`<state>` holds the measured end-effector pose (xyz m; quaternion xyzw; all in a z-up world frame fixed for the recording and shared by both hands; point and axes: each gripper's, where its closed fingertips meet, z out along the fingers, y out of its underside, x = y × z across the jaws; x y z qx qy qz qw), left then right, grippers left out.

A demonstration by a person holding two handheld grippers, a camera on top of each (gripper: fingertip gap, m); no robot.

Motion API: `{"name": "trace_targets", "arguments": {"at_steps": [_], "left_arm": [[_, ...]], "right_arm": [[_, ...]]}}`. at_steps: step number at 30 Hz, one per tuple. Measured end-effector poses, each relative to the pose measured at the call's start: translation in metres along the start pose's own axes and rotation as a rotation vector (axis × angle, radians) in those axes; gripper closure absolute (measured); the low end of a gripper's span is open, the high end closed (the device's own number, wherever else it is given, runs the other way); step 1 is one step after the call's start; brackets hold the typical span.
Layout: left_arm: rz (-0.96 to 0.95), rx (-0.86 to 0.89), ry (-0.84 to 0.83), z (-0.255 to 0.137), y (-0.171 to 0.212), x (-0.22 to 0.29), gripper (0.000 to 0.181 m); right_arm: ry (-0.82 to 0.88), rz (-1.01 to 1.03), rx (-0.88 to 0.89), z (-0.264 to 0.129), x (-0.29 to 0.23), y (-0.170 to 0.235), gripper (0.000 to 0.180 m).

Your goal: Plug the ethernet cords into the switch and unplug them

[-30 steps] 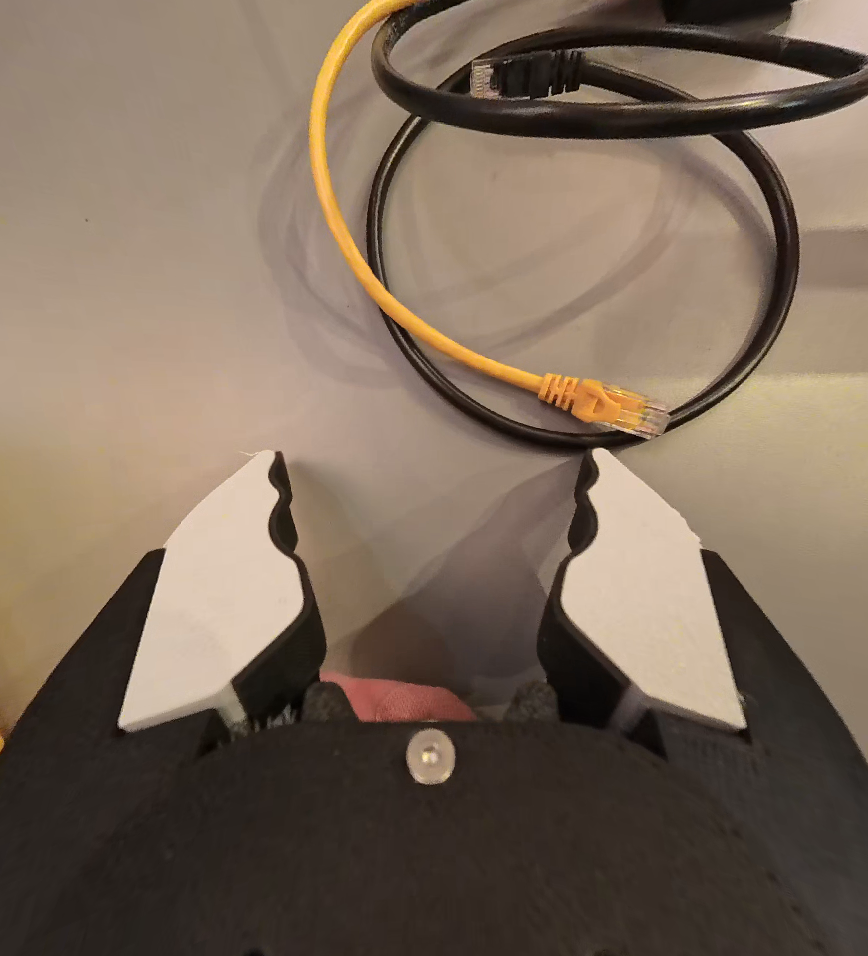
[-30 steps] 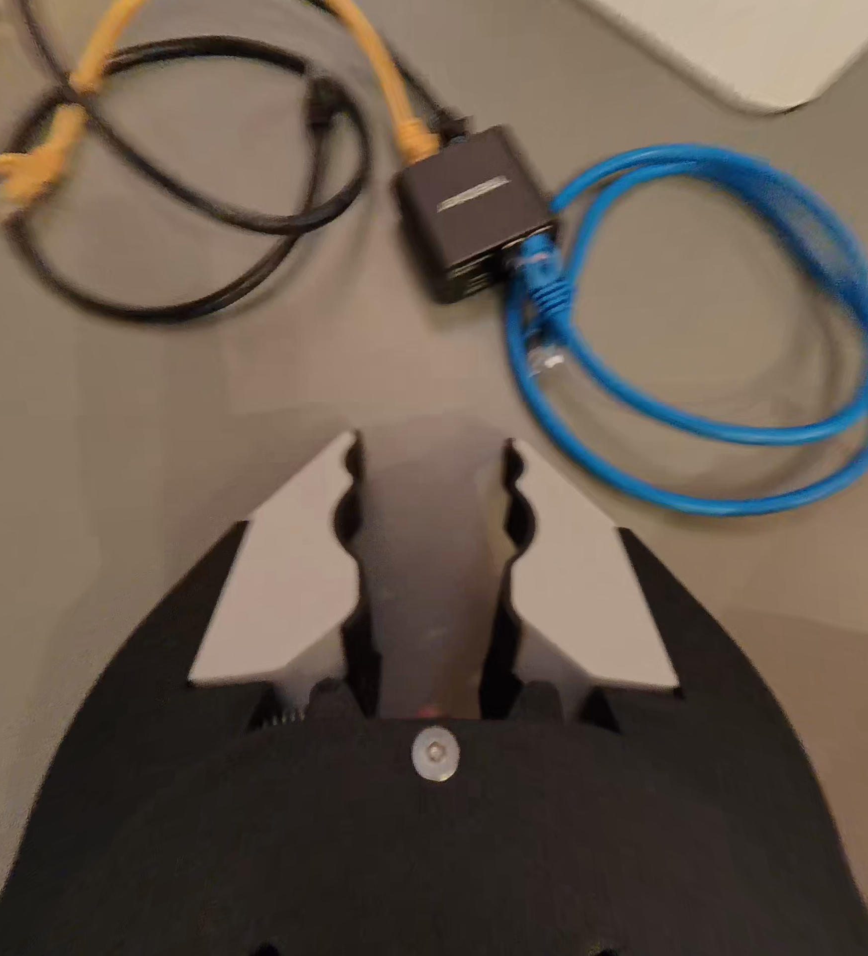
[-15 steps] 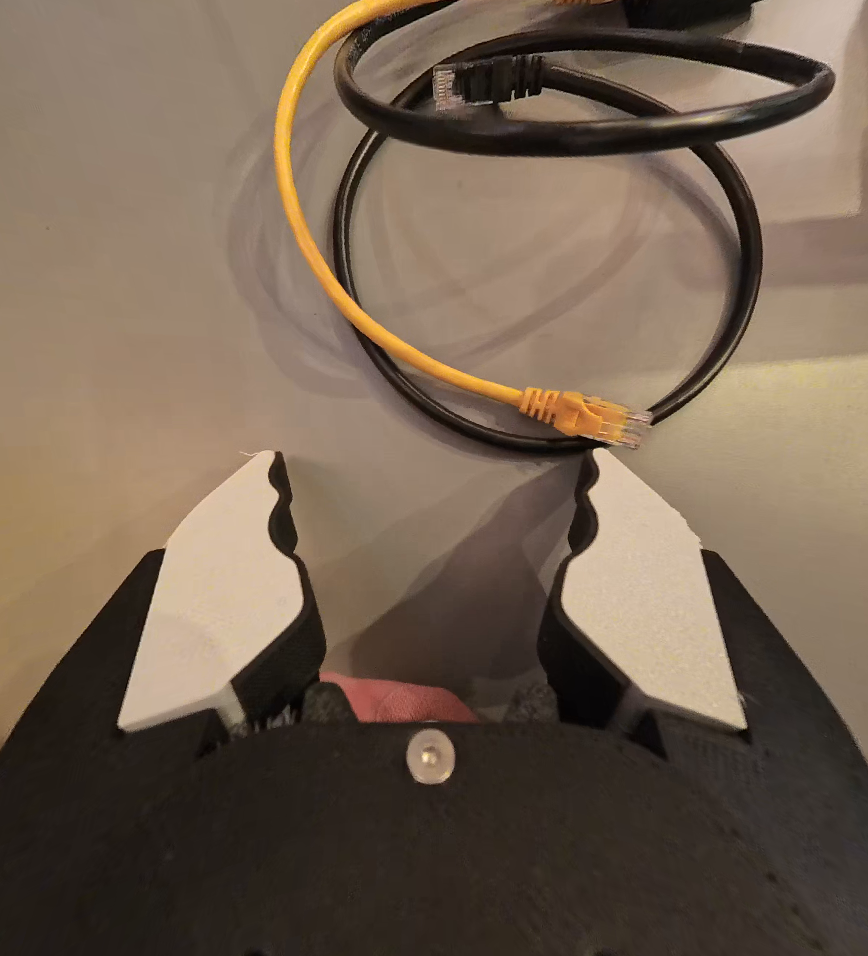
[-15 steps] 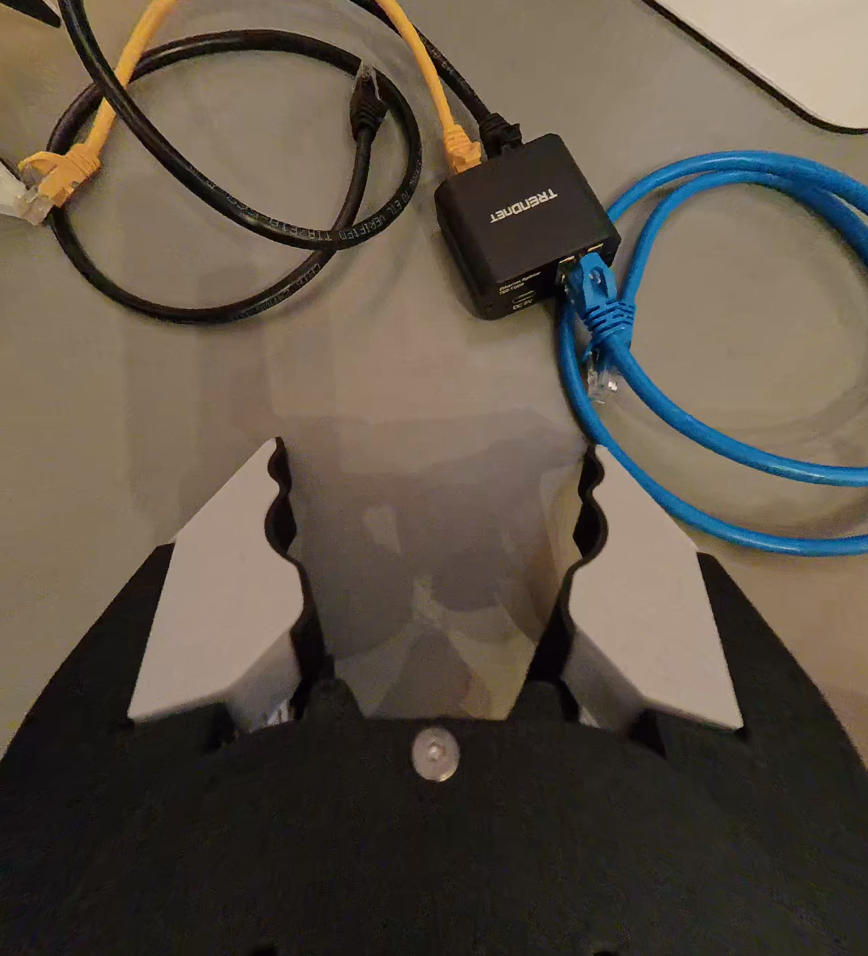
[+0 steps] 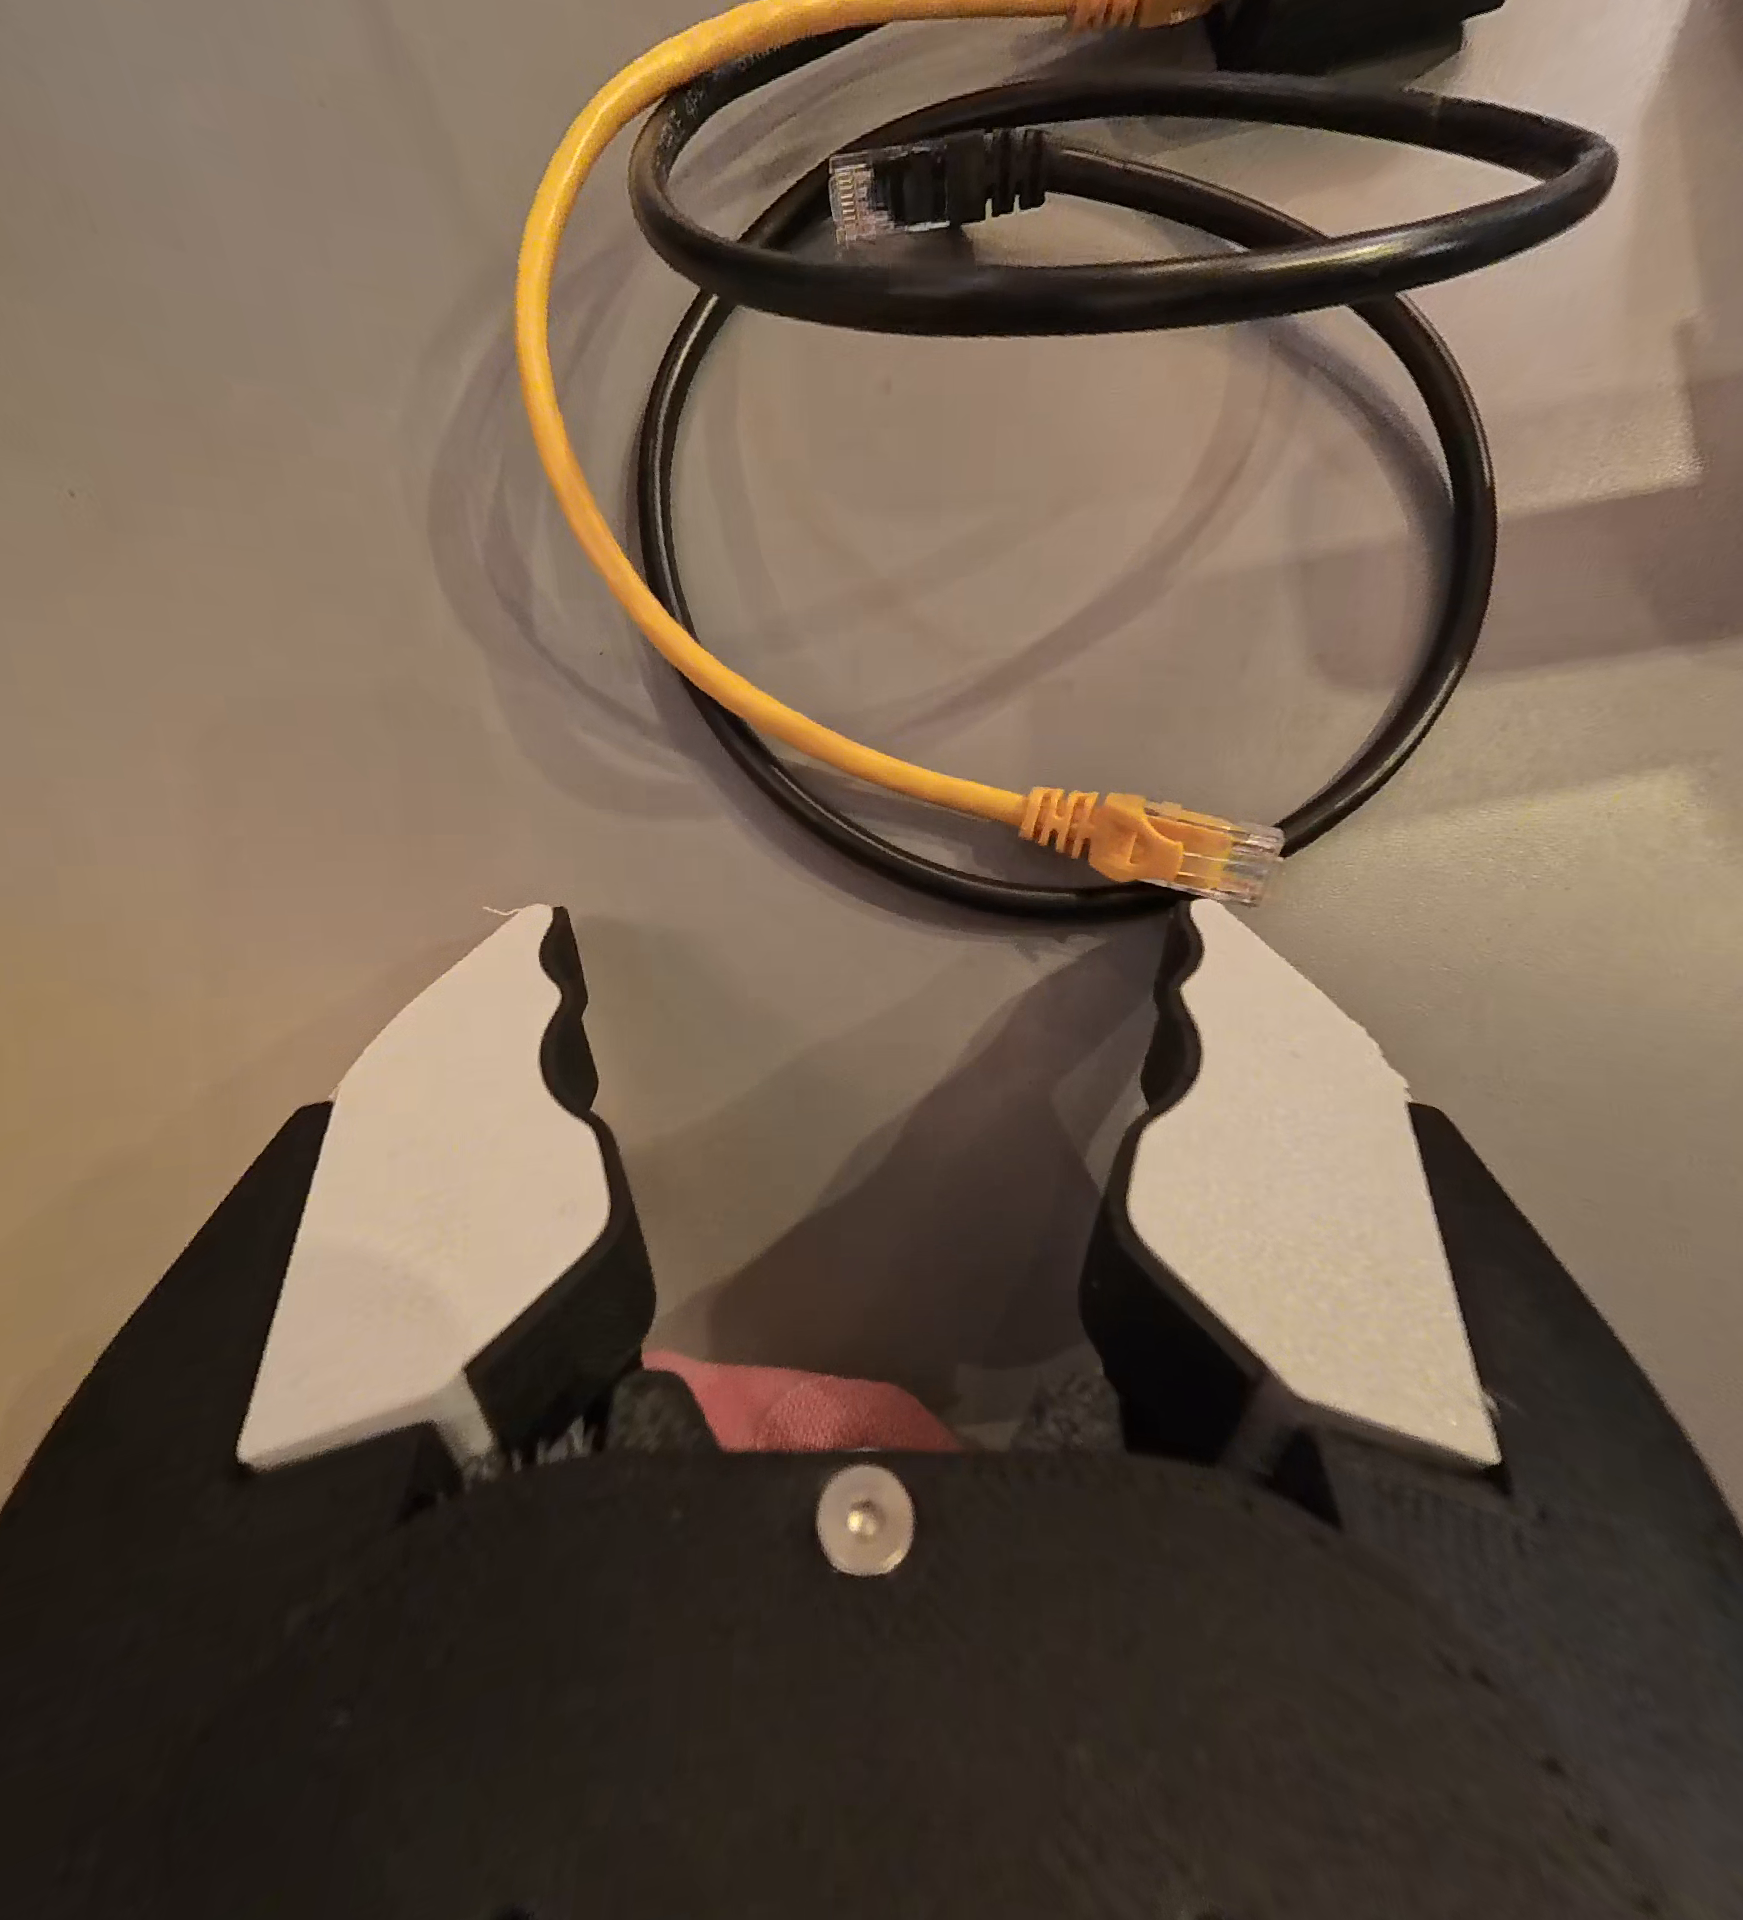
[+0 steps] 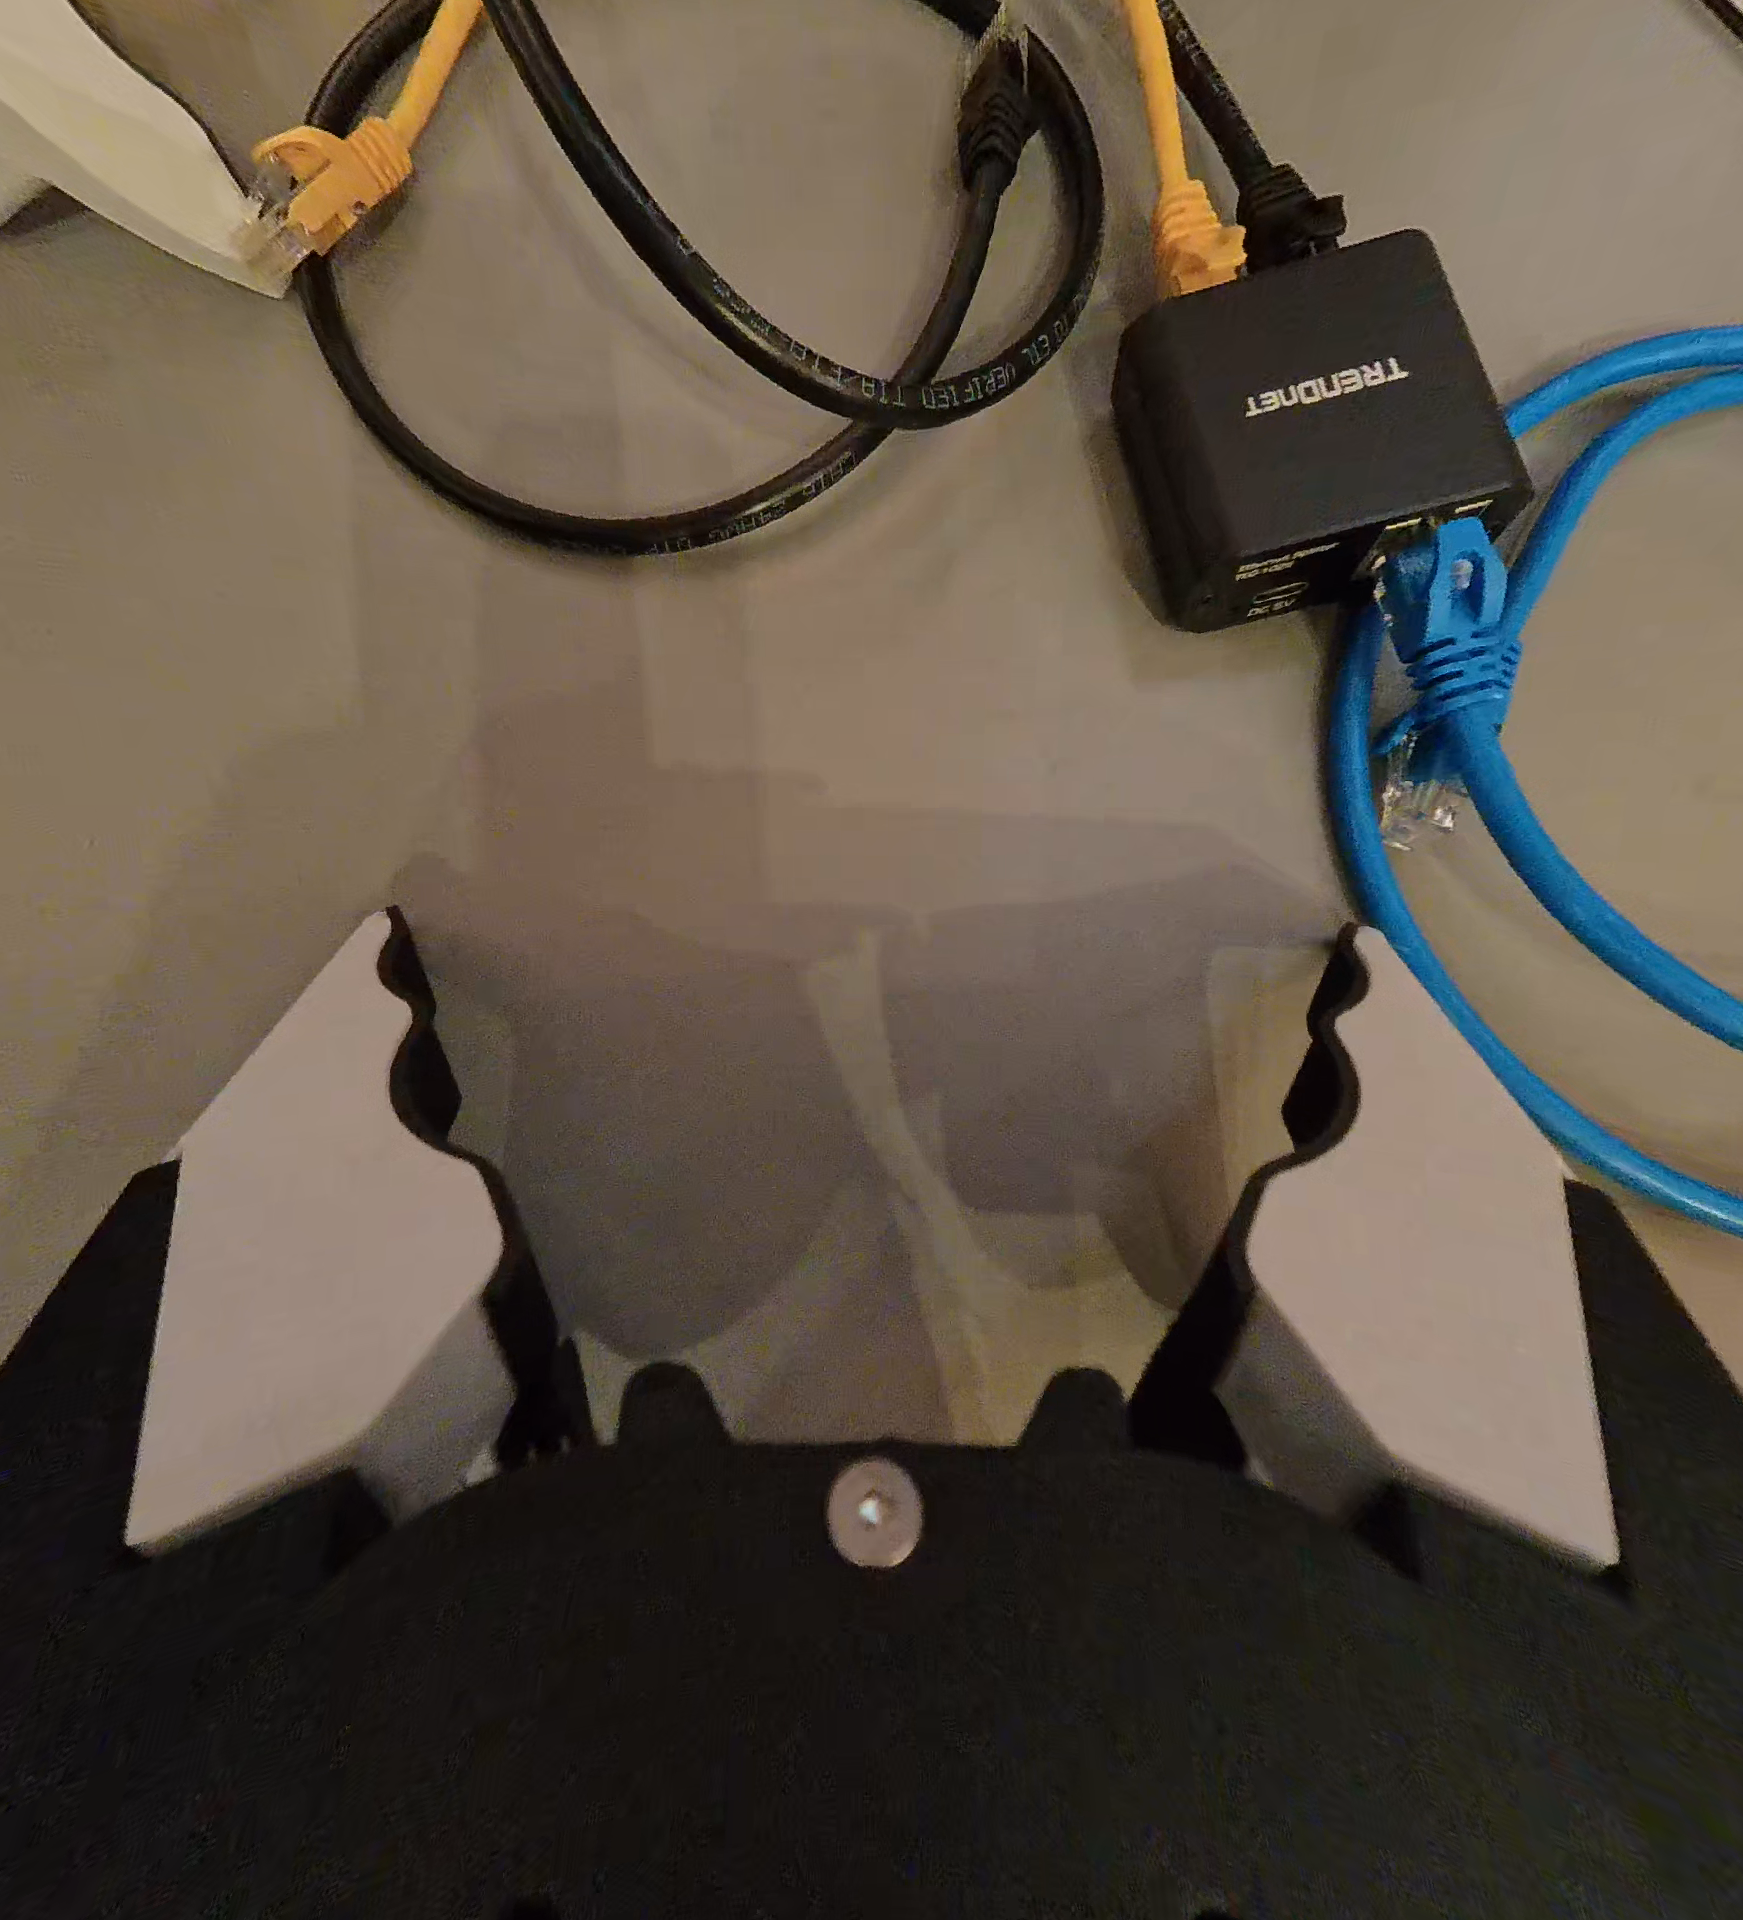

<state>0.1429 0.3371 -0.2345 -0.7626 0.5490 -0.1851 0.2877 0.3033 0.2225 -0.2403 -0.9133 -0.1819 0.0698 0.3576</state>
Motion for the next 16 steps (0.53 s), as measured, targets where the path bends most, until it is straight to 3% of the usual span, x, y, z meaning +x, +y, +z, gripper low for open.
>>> {"name": "trace_targets", "arguments": {"at_steps": [16], "left_arm": [[0.011,0.008,-0.015,-0.0010,-0.0010,0.0015,0.077]], "right_arm": [[0.005,0.002,-0.001,0.0031,0.0021,-0.0001,0.021]]}}
